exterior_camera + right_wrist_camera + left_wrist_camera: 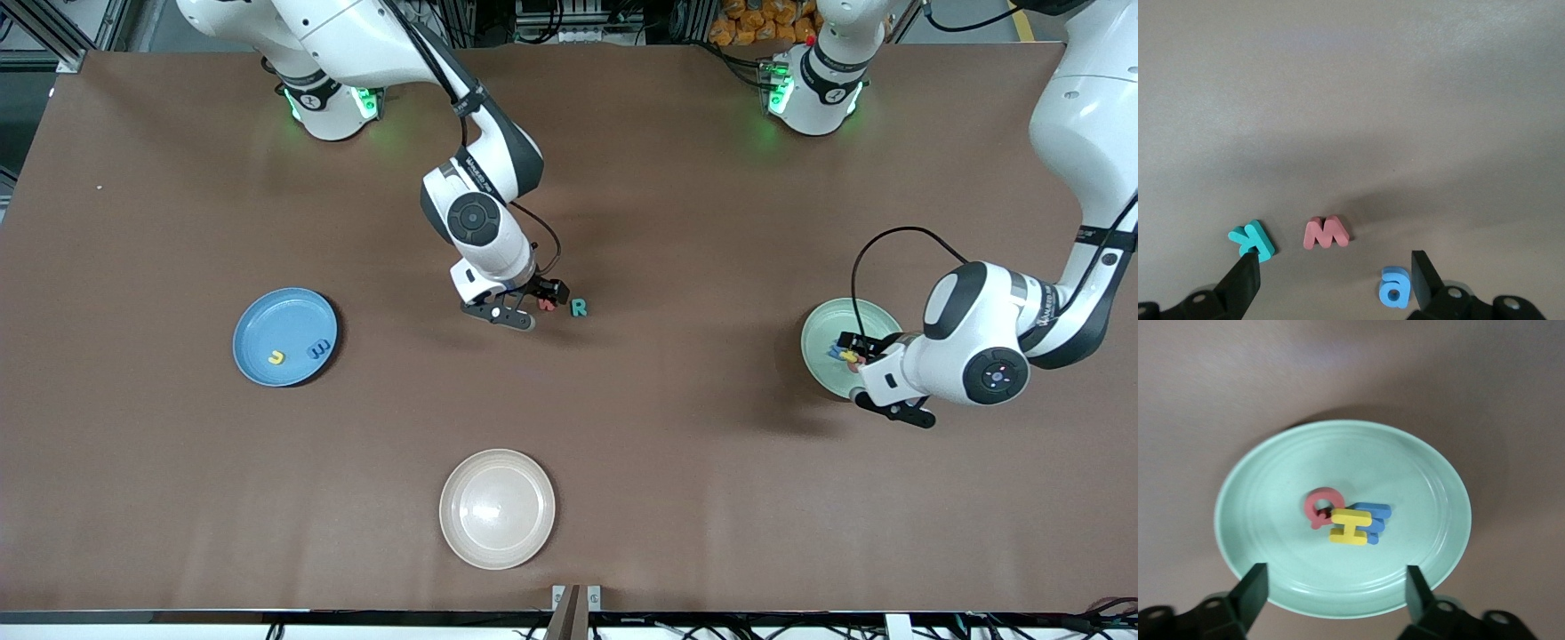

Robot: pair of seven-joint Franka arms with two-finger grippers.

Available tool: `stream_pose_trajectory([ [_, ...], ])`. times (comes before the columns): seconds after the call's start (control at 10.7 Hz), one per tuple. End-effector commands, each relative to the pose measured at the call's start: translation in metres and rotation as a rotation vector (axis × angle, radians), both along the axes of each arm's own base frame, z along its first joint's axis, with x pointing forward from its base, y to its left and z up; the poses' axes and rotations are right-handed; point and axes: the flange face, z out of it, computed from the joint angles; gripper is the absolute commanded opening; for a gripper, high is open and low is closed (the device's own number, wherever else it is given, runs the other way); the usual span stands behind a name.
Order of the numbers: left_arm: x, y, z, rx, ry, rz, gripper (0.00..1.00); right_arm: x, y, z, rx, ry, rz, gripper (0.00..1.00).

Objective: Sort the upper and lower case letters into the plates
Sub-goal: 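Lower the right gripper onto the pink M while the left gripper withdraws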

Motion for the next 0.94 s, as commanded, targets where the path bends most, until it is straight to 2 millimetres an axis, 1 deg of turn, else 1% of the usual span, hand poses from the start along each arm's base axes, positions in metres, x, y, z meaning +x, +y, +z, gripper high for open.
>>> stream_pose_trajectory([
  [0.0,0.007,-0.02,0.081,0.013,-0.062,0.018,1.0,0.003,0.019,-0.014,-0.006,0.005,-0.031,1.0],
  [0.09,0.006,-0.04,0.112,0.024,-0.111,-0.008,1.0,0.001,0.025,-0.02,-0.011,0.007,-0.034,1.0],
  [0.19,0.002,-0.06,0.143,0.037,-0.157,-0.03,1.0,-0.002,0.026,-0.026,-0.017,0.014,-0.03,1.0],
  [0.28,-0.003,-0.077,0.168,0.035,-0.191,-0.039,1.0,-0.004,0.026,-0.03,-0.022,0.019,-0.029,1.0],
  [0.37,-0.005,-0.091,0.197,0.014,-0.232,-0.03,1.0,-0.004,0.026,-0.033,-0.025,0.022,-0.031,1.0],
  [0.47,-0.01,-0.104,0.22,0.009,-0.266,-0.038,1.0,-0.005,0.025,-0.037,-0.029,0.027,-0.031,1.0],
  [0.56,-0.015,-0.11,0.237,0.003,-0.287,-0.037,1.0,-0.009,0.027,-0.042,-0.036,0.033,-0.033,1.0],
  [0.66,-0.019,-0.114,0.247,-0.022,-0.29,-0.025,1.0,-0.009,0.027,-0.046,-0.038,0.035,-0.054,1.0],
  [0.75,-0.019,-0.108,0.256,-0.026,-0.301,0.0,1.0,-0.008,0.026,-0.045,-0.035,0.03,-0.057,1.0],
  [0.84,-0.019,-0.109,0.269,-0.036,-0.319,0.022,1.0,-0.009,0.026,-0.048,-0.037,0.032,-0.055,1.0],
])
